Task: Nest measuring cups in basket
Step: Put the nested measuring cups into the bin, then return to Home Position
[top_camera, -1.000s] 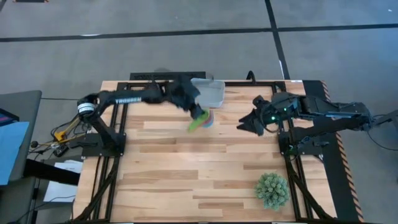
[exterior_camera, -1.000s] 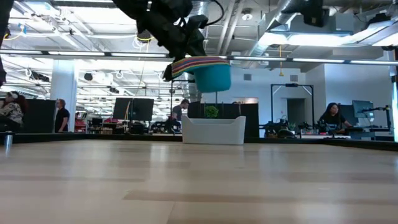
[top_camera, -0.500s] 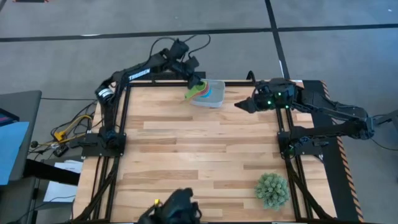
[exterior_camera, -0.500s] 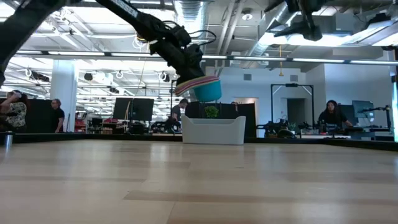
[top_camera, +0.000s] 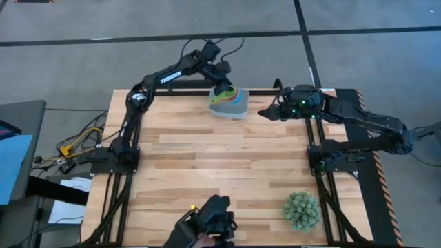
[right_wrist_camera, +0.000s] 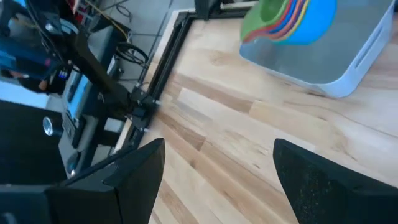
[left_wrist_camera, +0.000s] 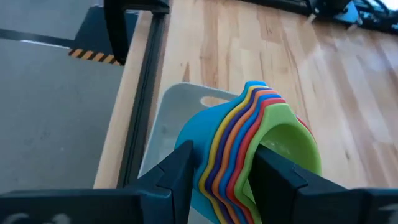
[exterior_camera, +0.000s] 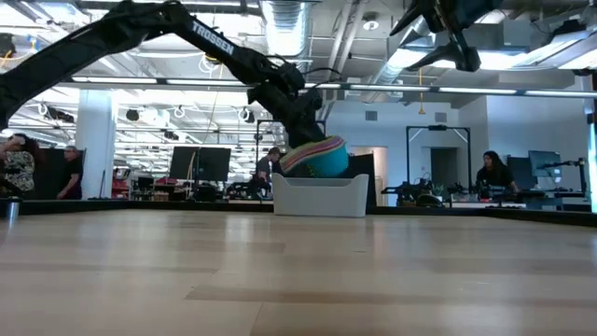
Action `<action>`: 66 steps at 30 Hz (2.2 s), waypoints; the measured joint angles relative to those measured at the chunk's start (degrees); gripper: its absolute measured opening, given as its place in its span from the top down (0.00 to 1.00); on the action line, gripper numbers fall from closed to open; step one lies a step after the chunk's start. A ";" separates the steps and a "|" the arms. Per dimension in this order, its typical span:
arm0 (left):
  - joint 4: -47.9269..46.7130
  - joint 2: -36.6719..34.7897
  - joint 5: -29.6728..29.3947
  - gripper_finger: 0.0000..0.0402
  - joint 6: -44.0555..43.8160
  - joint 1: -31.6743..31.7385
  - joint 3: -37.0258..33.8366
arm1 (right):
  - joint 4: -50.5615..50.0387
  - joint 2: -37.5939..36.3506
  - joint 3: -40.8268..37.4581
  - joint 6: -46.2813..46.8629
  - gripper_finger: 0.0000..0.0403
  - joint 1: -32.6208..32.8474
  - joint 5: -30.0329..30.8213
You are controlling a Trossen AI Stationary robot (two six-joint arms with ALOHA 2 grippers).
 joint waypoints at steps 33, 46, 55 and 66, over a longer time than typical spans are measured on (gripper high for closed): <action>-5.90 5.53 -7.87 0.67 0.21 -0.97 -1.44 | 0.23 0.18 0.02 -0.19 0.20 0.32 1.92; -6.33 5.53 -9.80 0.56 -1.78 -0.97 -1.51 | 0.23 0.18 0.02 -0.19 0.20 0.32 2.04; -7.04 5.53 -12.02 0.43 -1.93 -0.97 -1.39 | 0.22 0.18 0.02 -0.19 0.20 0.32 2.04; -10.26 5.53 -12.34 0.37 -1.63 -0.97 4.46 | 0.23 0.18 0.02 -0.48 0.20 0.25 2.07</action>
